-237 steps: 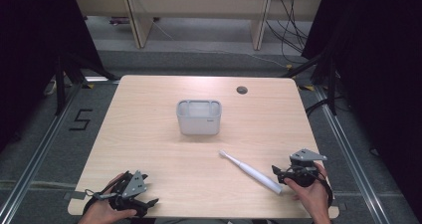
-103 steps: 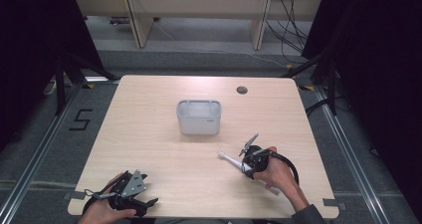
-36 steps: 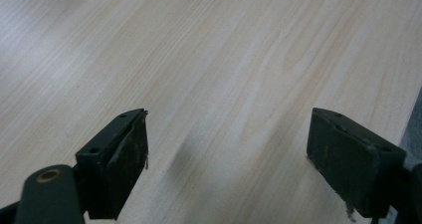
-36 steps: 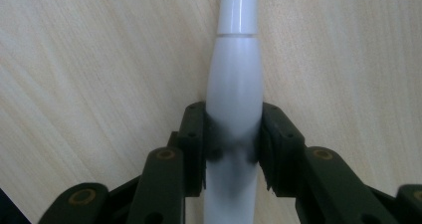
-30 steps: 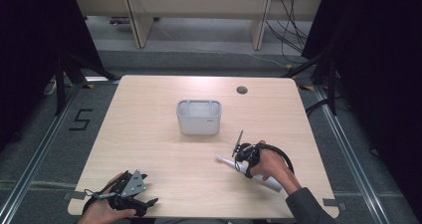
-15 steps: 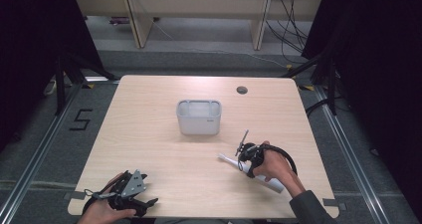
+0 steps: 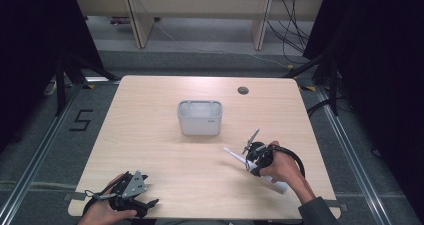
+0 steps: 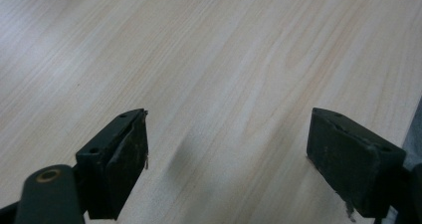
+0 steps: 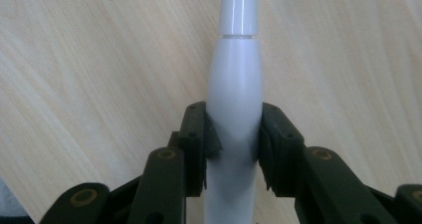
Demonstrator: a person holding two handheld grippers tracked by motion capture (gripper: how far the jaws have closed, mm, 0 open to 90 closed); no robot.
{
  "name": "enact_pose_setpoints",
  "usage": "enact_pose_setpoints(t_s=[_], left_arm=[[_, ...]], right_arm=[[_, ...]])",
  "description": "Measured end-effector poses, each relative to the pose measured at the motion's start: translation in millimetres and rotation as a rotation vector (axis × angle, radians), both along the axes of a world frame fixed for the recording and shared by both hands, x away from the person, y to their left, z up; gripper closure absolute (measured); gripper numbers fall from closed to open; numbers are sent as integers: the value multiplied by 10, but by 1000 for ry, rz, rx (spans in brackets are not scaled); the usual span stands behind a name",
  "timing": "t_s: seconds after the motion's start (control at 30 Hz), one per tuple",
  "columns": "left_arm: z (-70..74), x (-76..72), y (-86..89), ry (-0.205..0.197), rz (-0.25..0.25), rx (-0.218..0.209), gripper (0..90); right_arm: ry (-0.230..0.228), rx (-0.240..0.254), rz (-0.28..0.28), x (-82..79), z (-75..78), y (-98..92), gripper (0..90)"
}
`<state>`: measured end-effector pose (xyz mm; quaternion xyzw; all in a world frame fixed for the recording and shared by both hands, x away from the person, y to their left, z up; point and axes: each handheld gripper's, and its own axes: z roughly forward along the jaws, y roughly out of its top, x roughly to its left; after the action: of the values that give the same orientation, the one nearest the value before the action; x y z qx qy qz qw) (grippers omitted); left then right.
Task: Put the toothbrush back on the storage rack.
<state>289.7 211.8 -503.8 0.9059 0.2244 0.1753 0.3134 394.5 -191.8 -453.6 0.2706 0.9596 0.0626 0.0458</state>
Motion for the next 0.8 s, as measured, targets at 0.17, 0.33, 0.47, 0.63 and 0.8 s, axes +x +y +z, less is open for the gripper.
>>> enact_pose_setpoints(t_s=[0.17,0.33,0.47,0.63,0.8], left_arm=[[-5,1,-3,1,-2,10,163],[-4,8,3,0,-3,16,163],[-7,10,3,2,-9,18,163],[-5,9,3,0,-6,21,163],[-4,8,4,1,-4,18,163]], right_arm=[[-77,96,-18,-75,182,-94,673],[-149,174,-34,-110,332,-219,673],[-201,268,-51,-134,417,-277,673],[-278,349,-44,-114,491,-325,673],[-344,418,-107,-100,535,-352,673]])
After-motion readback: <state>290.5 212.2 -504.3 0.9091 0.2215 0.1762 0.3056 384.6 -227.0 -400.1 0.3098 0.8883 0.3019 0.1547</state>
